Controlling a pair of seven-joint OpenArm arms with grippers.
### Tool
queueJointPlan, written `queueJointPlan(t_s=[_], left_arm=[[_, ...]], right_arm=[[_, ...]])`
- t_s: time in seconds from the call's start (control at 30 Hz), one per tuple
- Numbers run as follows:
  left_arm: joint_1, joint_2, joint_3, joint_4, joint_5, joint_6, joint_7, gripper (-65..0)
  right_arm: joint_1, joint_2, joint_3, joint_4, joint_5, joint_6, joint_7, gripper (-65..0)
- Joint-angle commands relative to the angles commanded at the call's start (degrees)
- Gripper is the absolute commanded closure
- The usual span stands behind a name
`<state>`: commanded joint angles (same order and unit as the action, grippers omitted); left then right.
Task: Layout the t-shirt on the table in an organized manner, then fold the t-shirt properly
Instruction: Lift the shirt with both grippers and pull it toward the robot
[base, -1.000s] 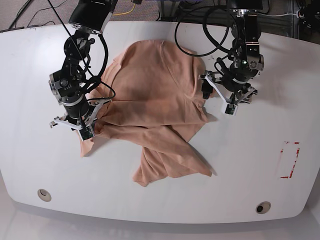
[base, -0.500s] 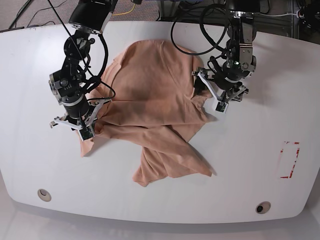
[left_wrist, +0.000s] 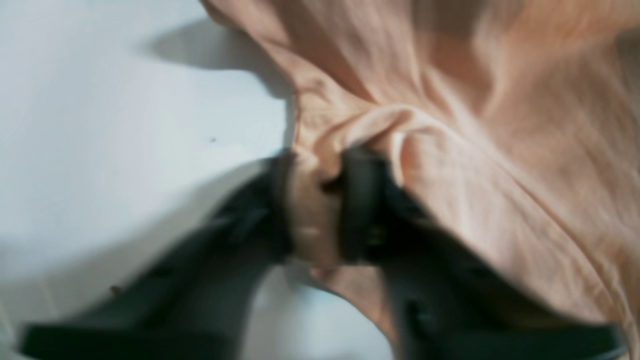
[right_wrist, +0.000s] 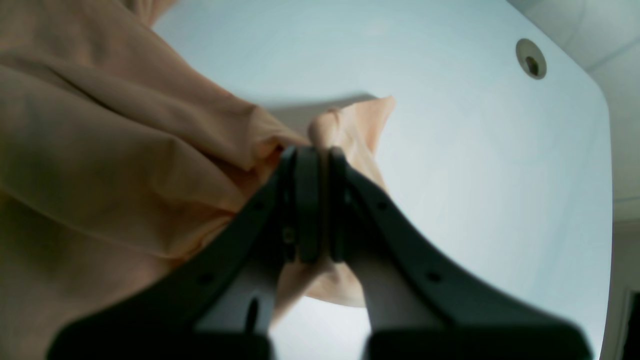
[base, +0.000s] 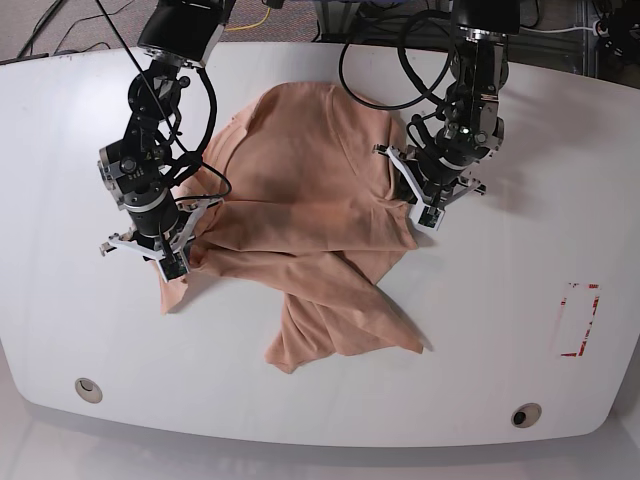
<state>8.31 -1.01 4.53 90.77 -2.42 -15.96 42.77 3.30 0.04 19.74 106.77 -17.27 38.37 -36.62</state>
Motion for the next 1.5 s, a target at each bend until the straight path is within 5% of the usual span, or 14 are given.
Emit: queueJointPlan(t_s=[0.77, 1.5], left_arm=[[-5.71, -7.56, -4.57, 23.21, -0.18, 0.0, 0.18, 0.0], [-27.69, -7.3, -11.52, 24.18, -0.18, 0.0, 0.18, 0.0]], right_arm=[[9.49, 0.35, 0.0, -5.19, -0.18, 0.18, -0.09, -0.2], [28.66, 3.96, -3.43, -15.38, 0.09, 0.35, 0.0, -0.2]])
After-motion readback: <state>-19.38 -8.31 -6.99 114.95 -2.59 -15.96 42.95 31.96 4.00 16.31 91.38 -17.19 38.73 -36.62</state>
